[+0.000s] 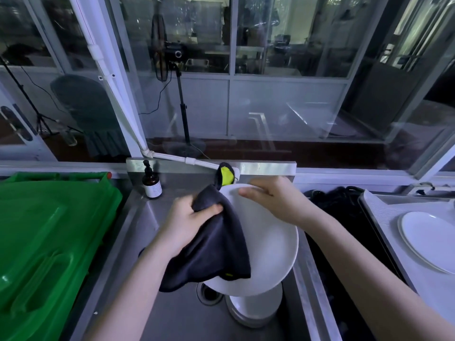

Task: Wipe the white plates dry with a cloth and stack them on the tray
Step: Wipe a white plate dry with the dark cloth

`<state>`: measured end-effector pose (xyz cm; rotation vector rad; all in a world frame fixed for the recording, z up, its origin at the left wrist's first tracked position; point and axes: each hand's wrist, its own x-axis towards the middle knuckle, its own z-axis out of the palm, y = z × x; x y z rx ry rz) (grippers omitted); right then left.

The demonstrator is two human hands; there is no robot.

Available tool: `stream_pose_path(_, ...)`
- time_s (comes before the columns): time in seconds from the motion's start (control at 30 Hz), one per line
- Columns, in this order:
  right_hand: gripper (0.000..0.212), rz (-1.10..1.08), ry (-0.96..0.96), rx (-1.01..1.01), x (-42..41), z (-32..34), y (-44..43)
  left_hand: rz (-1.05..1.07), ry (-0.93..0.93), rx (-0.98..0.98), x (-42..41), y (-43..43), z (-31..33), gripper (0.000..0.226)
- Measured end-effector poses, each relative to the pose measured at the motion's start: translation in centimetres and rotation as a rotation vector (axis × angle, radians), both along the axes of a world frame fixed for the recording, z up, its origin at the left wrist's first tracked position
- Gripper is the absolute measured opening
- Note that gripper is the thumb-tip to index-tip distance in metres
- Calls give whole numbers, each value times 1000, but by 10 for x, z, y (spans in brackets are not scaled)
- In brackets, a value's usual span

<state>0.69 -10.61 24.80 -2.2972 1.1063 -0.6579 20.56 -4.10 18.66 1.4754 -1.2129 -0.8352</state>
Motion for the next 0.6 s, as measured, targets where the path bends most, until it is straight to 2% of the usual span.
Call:
stream_pose_path(0.1,56,-100,-131,-40,-3,-7,-1,66,115,-2,1,0,0,12)
stream_pose_path(0.23,56,-510,-689,180,10,-32,13,535,372,34,-12,2,-15,29)
stream_pose_path(0.3,55,-673,-928,313,24,-49,25,591,501,40,-17,3,-22,32)
stream_pose_path(0.33,54,-694,-986,376,27,-56,27,567,582,47,-16,3,-26,31)
stream_pose_path(0.4,52,-625,-927,445,20,-64,28,515,662,57,-10,3,-31,28)
stream_pose_path(0.47,38,-454,-772,427,2,-54,23,462,624,42,0,4,-30,27)
stream_pose_path(0.53,18,-275,-625,376,-13,-29,13,382,484,9,7,4,-24,23)
stream_pose_path(0.6,18,-155,-340,298,-18,-8,3,274,321,-19,9,3,-18,27)
